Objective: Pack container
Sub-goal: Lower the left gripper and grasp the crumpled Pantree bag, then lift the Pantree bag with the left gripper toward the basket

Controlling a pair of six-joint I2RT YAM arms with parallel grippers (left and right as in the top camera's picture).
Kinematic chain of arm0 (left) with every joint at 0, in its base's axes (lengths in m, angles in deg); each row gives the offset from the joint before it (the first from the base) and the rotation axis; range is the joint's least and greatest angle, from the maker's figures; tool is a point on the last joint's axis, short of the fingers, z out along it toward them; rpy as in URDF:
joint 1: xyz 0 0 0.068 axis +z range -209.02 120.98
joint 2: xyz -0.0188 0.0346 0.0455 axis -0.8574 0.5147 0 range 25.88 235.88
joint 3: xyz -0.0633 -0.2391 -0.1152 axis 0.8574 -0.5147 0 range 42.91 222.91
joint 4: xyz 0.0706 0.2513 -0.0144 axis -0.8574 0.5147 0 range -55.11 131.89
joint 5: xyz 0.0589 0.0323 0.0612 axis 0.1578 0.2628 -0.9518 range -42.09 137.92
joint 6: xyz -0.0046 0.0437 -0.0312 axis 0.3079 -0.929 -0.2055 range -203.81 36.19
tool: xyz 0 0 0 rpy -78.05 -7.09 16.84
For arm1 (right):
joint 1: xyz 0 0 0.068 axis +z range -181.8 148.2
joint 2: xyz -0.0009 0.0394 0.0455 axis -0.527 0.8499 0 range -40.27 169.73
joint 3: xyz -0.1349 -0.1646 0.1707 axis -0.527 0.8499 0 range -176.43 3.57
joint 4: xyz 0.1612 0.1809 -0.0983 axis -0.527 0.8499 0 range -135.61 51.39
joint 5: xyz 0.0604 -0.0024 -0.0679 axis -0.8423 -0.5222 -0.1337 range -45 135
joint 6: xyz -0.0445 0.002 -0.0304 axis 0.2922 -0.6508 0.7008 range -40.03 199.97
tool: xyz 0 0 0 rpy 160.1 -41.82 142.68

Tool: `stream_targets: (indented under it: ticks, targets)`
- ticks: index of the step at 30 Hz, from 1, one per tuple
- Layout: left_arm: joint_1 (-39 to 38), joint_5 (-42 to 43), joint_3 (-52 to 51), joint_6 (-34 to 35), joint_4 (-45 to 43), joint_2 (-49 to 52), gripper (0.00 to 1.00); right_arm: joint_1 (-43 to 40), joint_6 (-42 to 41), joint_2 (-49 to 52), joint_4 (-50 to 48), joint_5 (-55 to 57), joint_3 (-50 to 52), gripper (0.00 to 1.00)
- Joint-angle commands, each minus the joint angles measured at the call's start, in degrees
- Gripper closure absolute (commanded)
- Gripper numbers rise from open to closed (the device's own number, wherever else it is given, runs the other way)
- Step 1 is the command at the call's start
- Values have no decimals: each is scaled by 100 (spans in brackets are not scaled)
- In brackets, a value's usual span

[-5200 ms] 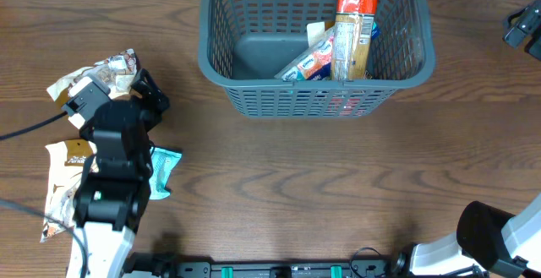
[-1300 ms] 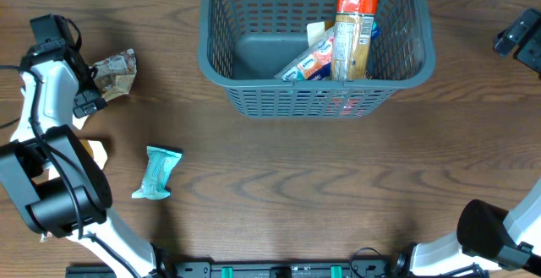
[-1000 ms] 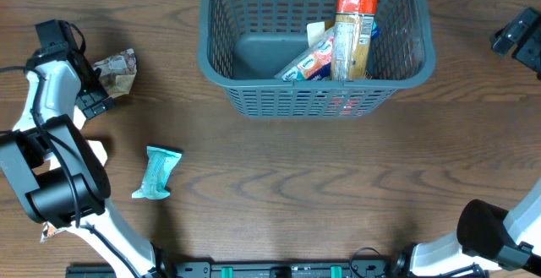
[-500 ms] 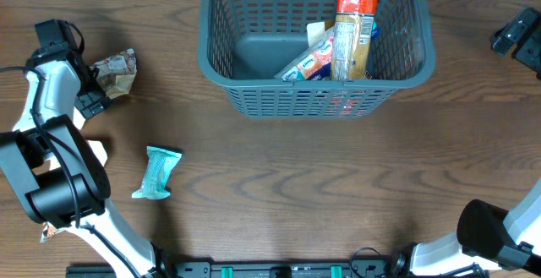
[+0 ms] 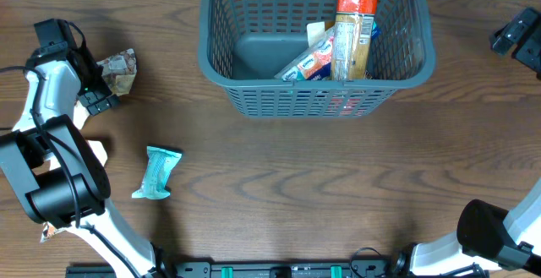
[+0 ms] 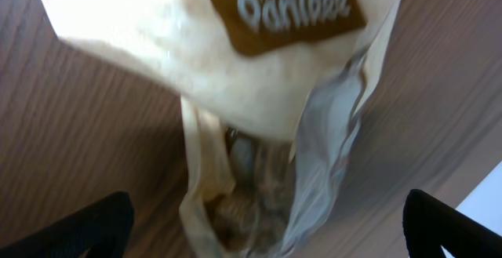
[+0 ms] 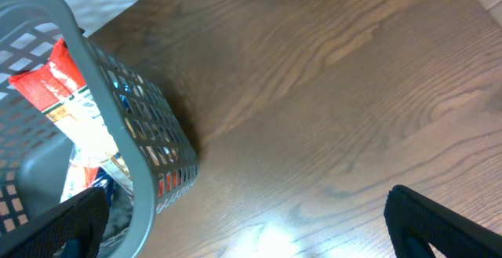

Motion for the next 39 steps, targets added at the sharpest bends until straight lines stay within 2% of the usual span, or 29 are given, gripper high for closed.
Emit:
stream_targets:
  ticks: [1,3,7,14,26,33,39]
  targets:
    - [17,122,140,-887,116,11,1,-11,-33,22,17,-28,15,1]
    - [39,33,136,-944,175,11,1,-11,-33,20,17,-33,15,1]
    - [79,31,136,-87,474,11,1,-11,-31,22,17,-247,15,1]
    - [66,13,153,704,494,11,1,-11,-33,22,17,-337,15,1]
    - [68,-581,822,782,717,11,1,-11,-33,20,17,-651,15,1]
    - [68,-1047,866,820,739,13,1,-11,-33,4,17,-671,15,1]
    - [68,-1119,866,822,758,98,1,-11,-31,4,17,-673,15,1]
